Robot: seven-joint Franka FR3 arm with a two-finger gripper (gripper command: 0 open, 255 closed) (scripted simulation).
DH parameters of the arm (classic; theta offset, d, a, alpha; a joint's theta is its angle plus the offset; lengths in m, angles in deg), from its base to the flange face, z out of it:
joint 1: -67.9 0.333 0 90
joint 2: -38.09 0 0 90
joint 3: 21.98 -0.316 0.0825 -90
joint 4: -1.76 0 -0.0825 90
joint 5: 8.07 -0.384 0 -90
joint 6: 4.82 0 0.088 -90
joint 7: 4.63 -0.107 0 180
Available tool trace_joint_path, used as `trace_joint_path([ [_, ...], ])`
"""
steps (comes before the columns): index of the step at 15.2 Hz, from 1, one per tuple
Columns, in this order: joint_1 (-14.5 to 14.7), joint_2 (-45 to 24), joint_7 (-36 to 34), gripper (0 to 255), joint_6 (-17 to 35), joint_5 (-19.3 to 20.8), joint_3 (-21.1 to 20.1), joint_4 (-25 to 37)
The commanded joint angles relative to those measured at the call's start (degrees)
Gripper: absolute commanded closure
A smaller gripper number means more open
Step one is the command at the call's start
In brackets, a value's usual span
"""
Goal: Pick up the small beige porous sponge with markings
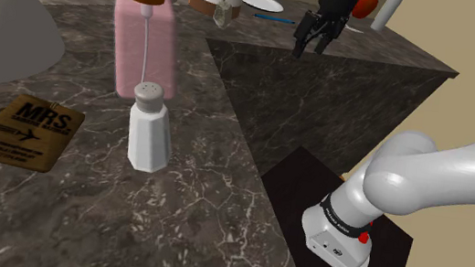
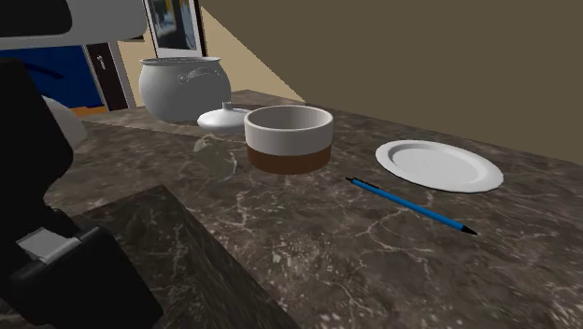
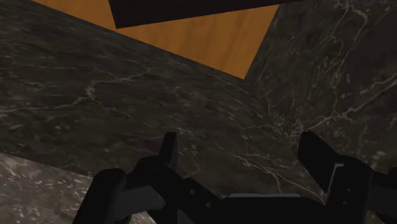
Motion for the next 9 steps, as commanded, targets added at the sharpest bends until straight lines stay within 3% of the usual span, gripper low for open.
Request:
trace_joint_path([
  [1,0.0,0.0,0.0,0,0.0,0.0,0.0,0.0],
  [9,-0.7,-20.0,-11.7,0,-1.3,0.8,-6.9,18.4],
])
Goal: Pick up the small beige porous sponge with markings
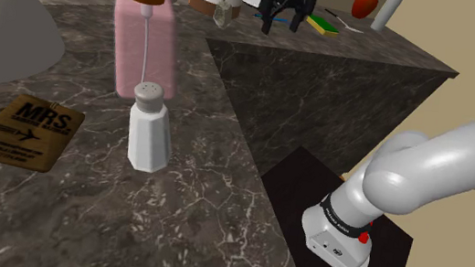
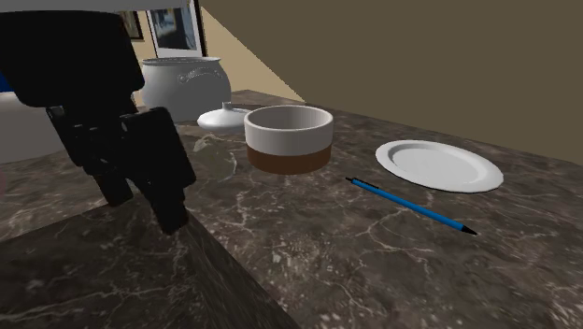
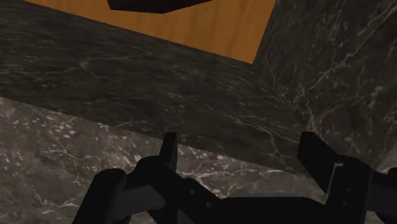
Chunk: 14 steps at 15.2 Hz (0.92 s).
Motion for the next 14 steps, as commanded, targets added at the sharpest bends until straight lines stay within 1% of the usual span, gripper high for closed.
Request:
trace_joint_path([
  [1,-0.2,-5.0,-3.2,0,-0.9,0.6,-1.7,5.1],
  [7,-0.3,-21.2,-11.6,0,-6.5,4.2,-5.3,23.8],
  [12,1.3,-36.4,-17.4,0,-14.4,8.5,-6.8,44.0],
  [14,1.2,-35.9,-17.6,0,-12.7,8.3,-6.7,41.6],
])
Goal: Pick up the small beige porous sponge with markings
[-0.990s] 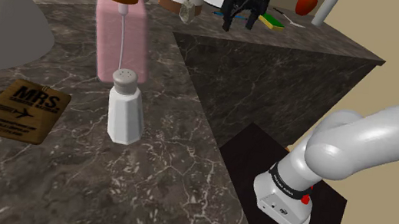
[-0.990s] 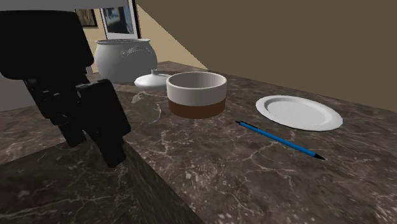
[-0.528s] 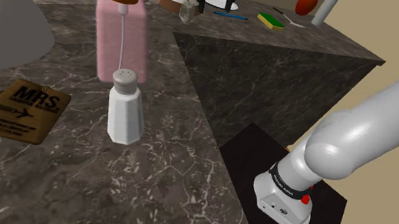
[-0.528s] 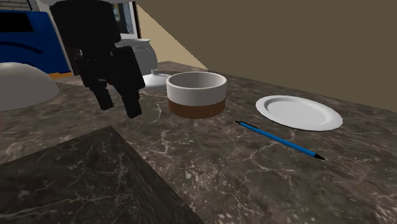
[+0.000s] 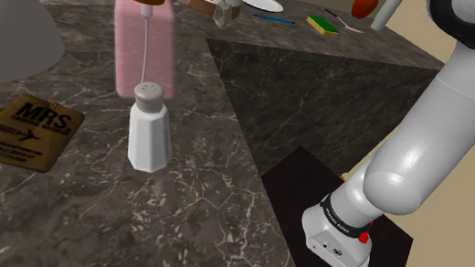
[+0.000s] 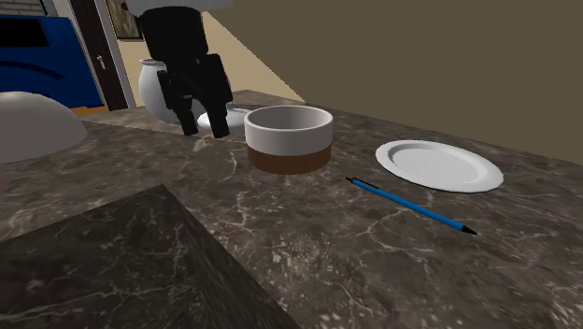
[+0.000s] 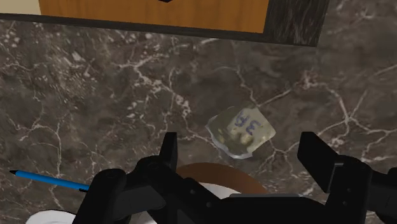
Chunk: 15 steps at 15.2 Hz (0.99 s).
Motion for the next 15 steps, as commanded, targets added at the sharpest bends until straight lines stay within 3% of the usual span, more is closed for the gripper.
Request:
trace_joint_path([
  [1,0.0,-0.4,-0.5,0,1.1,0.1,0.0,-0.8],
  [7,-0.2,0.5,-1.0,0,4.9,-0.1,0.1,-5.5],
  [8,-0.1,0.6,-1.1,255,4.9,-0.1,0.1,-5.7],
  [15,-0.2,0.6,-1.1,255,5.0,-0.1,0.1,-5.8],
])
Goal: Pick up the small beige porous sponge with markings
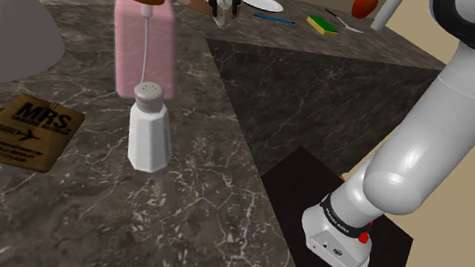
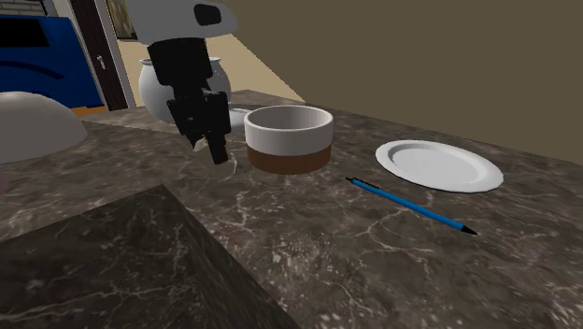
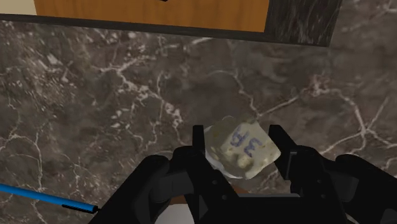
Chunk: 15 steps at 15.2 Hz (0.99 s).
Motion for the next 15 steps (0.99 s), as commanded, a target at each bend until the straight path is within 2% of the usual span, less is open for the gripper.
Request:
trace_joint_path([
  [1,0.0,-0.1,0.0,255,0.0,0.0,0.0,0.0],
  [15,0.9,-3.9,1.6,255,-11.6,0.9,-0.3,15.5],
])
